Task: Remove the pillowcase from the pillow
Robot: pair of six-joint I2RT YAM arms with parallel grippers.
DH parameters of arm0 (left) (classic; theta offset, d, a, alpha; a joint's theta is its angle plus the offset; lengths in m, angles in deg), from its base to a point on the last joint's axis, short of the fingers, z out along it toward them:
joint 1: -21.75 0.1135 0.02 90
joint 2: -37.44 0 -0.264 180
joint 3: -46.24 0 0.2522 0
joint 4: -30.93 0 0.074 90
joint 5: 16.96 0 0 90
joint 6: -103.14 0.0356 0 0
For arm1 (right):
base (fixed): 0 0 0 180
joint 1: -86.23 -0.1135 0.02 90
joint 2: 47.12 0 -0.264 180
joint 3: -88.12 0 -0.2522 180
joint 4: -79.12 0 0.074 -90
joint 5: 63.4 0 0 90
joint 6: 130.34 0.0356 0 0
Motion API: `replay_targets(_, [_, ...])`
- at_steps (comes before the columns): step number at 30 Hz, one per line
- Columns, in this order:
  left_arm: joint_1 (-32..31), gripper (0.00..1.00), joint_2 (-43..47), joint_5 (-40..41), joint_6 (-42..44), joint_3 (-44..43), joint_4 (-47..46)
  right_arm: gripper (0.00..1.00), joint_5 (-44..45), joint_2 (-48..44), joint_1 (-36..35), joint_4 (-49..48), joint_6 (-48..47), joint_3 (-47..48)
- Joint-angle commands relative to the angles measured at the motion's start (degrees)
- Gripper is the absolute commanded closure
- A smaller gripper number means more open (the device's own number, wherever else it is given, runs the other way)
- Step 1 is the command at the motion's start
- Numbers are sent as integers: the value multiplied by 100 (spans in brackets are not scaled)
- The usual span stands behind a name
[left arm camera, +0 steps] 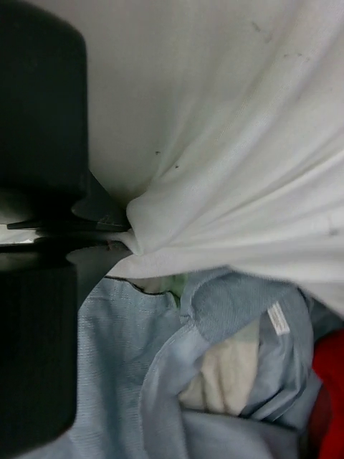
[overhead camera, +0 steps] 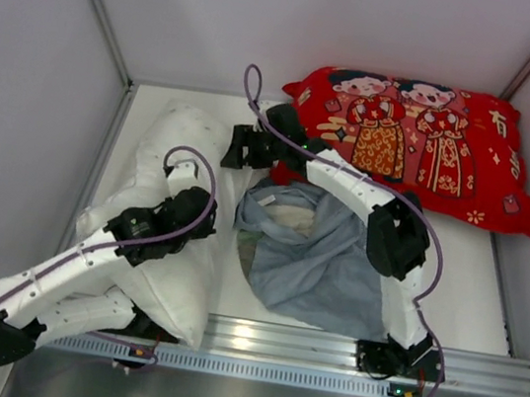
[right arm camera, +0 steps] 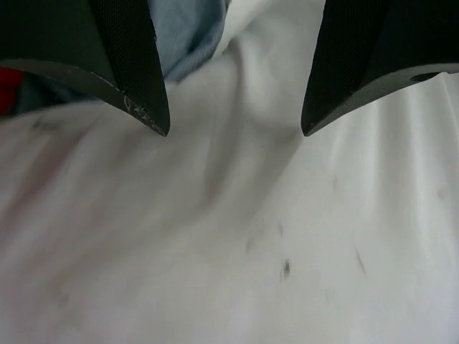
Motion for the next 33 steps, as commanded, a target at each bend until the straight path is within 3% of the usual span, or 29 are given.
replay_targets(1, [703,100,-126,-444,238,-504,-750,29,215,-1159,-106,-8,-338,-1030])
replay_targets(5, [1670,100,-538,-1401,793,-794,-1199,29,882,-1627,-35,-122,-268,-2428])
replay_targets(9, [1873,97,-1450,-2491,881,-610,-1858,31,1015,-1679,-53,-524,73,-3683])
replay_targets(14, [1935,93,-2173,-2371,733,-426,-2000,32,1402,-1951,-62,-711,619,-4635])
replay_targets(15, [1935,88,-2183,-2335,723,-417,-1991,32,1463,-2022,-62,-720,707,-4880])
replay_targets(16, [1935,69,-2165,-2326,741,-434,-1974,32,1490,-2110,-62,-772,664,-4987])
replay_targets(18, [1735,47,-1911,-2213,784,-704,-1659,32,1464,-2302,-71,-712,489,-5067])
replay_targets(19, [1559,20,-1780,-2012,854,-837,-1579,32,1473,-2391,-70,-659,436,-5058])
replay_targets(20, [1366,5,-1535,-1610,1046,-978,-1526,32,1490,-2627,-70,-572,400,-5041])
replay_targets(25, [924,3,-1199,-1464,1128,-1691,-989,31,1429,-3121,-79,-632,251,-4646])
replay_targets(33, [907,4,224,-1974,811,-1401,-998,33,1138,-1944,-176,-114,92,-2923])
